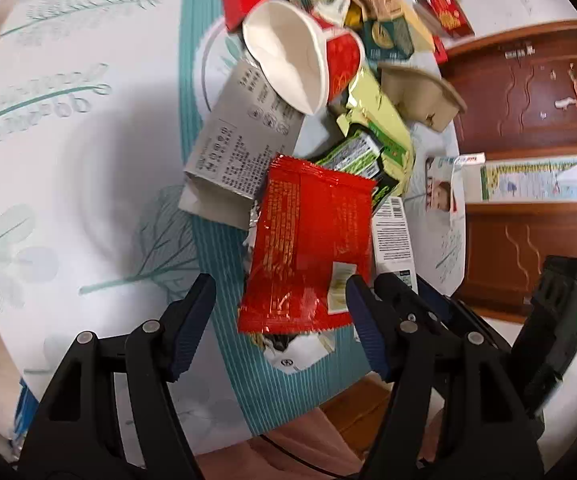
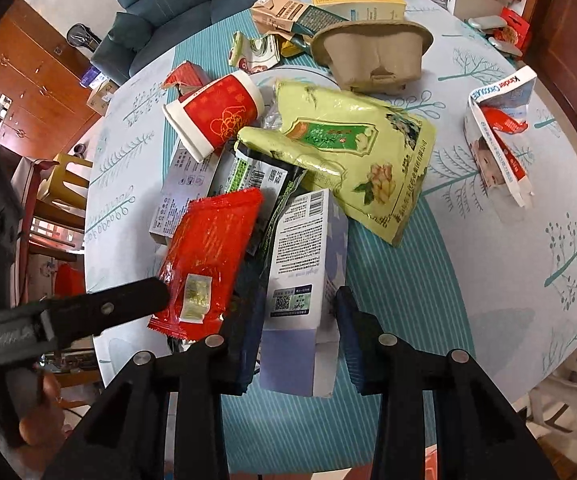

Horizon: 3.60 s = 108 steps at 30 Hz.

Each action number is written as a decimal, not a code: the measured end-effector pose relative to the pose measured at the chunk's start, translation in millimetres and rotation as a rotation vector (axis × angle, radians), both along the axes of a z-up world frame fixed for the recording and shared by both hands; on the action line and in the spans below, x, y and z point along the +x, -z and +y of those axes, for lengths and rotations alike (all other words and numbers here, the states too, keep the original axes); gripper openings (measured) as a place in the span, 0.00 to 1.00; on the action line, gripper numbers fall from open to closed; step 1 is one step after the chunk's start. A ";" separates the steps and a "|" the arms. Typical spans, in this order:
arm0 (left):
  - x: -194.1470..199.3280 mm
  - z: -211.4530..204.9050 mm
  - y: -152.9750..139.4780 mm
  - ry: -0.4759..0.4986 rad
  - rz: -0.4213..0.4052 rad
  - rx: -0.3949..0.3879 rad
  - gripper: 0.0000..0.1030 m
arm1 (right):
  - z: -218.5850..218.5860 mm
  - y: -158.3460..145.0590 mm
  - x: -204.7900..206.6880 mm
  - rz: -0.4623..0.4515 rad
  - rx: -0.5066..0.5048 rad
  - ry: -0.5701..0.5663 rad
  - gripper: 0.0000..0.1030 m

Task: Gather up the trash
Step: 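Grasp the red snack wrapper with the left tool while the right tool grasps the white box, then lift the red wrapper and white box and carry both toward the trash bin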

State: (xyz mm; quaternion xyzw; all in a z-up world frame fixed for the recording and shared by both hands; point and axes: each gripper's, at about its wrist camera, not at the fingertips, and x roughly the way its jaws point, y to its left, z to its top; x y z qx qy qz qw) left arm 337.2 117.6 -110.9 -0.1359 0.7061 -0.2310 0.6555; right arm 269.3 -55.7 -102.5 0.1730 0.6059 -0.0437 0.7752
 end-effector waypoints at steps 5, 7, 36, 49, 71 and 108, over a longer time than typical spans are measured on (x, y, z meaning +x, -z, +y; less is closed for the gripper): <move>13.1 -13.2 20.9 0.042 0.057 -0.032 0.62 | 0.9 4.7 0.7 0.008 0.010 0.002 0.34; 16.9 -16.8 26.9 0.047 0.082 -0.067 0.62 | 2.4 7.1 0.4 0.013 0.014 0.005 0.34; -57.0 -28.5 -100.9 0.073 -0.314 0.007 0.17 | -46.2 -32.3 -44.1 -0.062 0.126 -0.044 0.00; -125.8 -49.3 -107.9 -0.056 -0.364 0.098 0.15 | -61.3 -13.4 -29.5 -0.066 0.095 -0.215 0.43; -151.4 -34.5 -105.3 -0.195 -0.370 0.191 0.15 | -45.9 5.1 -43.5 -0.108 0.034 -0.381 0.37; -343.1 -186.2 113.2 0.091 -0.306 0.339 0.15 | -155.5 212.8 -269.3 0.117 0.195 -0.202 0.37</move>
